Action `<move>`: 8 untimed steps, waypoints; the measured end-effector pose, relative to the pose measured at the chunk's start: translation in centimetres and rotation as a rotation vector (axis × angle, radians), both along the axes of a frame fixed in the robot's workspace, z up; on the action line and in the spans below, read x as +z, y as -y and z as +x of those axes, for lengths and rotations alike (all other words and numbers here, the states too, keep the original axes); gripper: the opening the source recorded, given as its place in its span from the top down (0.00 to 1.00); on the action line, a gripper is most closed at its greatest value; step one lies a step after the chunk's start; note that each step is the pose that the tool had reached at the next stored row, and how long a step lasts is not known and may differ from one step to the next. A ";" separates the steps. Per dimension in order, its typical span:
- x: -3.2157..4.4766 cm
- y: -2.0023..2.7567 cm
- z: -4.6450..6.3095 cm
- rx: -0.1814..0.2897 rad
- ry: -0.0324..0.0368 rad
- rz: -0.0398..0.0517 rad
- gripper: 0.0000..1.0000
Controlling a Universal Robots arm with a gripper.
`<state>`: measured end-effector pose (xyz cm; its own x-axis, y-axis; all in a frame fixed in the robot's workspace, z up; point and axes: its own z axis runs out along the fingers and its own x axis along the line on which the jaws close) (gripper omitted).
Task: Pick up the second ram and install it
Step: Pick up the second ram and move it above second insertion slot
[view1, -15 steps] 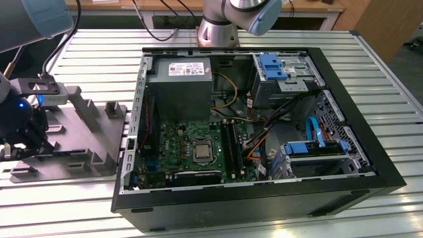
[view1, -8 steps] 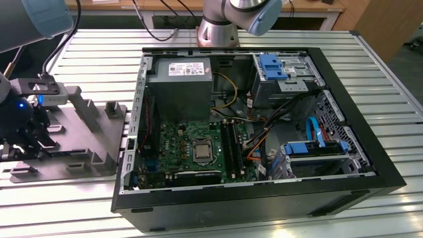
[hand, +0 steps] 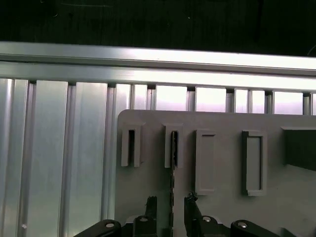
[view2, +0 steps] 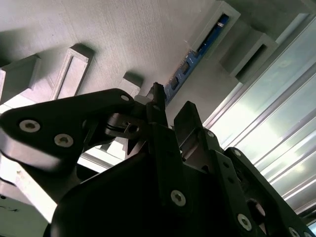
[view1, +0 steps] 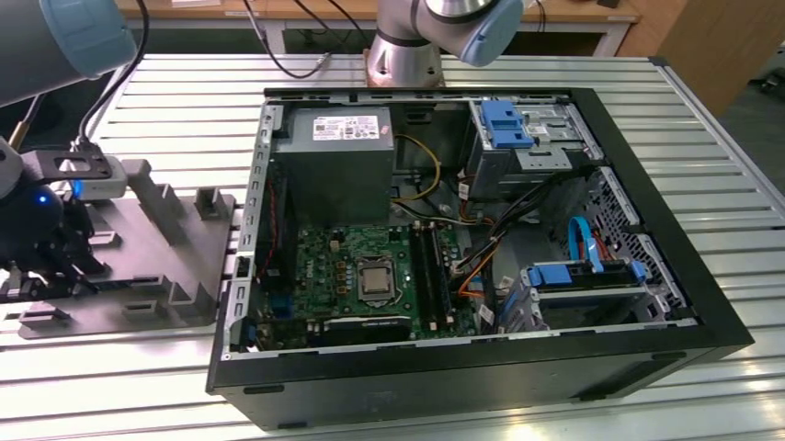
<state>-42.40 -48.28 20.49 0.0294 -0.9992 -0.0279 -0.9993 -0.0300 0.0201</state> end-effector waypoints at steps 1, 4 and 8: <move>-0.06 -0.01 -0.1 0.001 0.0000 0.0000 0.64; -0.29 -0.02 -0.4 0.003 0.0000 0.0001 0.64; -0.65 -0.02 -0.5 0.006 0.0001 0.0001 0.64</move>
<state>-42.93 -48.26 19.84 0.0353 -0.9990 -0.0280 -0.9992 -0.0358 0.0200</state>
